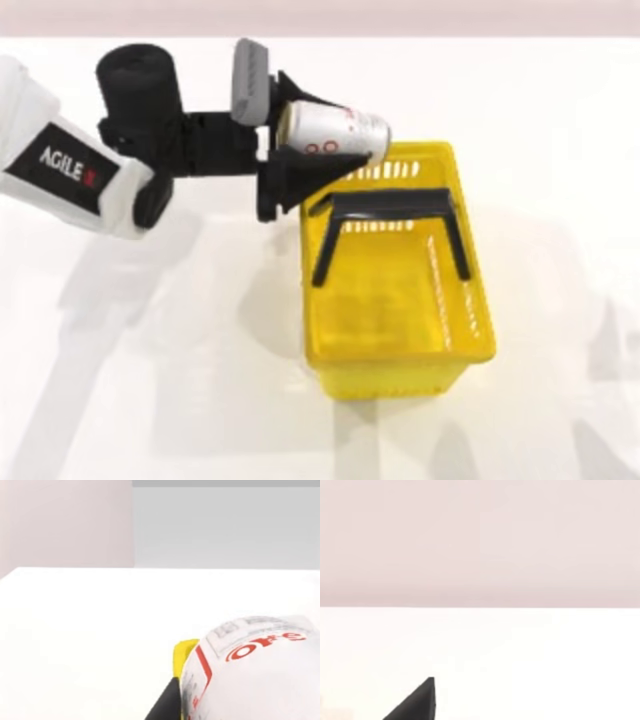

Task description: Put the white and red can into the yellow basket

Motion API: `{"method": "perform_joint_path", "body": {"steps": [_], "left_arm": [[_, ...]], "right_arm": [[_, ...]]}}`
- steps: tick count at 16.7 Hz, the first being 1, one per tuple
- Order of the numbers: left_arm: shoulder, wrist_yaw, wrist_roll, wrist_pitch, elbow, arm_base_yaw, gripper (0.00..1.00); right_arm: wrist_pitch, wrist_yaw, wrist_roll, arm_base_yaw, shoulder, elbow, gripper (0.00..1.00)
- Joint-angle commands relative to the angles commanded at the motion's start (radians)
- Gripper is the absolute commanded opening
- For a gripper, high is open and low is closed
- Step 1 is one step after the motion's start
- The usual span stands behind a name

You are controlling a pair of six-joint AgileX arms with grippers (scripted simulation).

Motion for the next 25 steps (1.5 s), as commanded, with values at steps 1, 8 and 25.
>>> {"method": "perform_joint_path", "body": {"steps": [1,8,25], "left_arm": [[0.000,0.000,0.000,0.000,0.000,0.000,0.75],[0.000,0.000,0.000,0.000,0.000,0.000,1.00],[-0.613,-0.383,-0.106,-0.337,-0.331,0.113,1.00]], "right_arm": [[0.000,0.000,0.000,0.000,0.000,0.000,1.00],[0.000,0.000,0.000,0.000,0.000,0.000,1.00],[-0.487,-0.003,-0.325,0.223,0.637,0.620,1.00]]}}
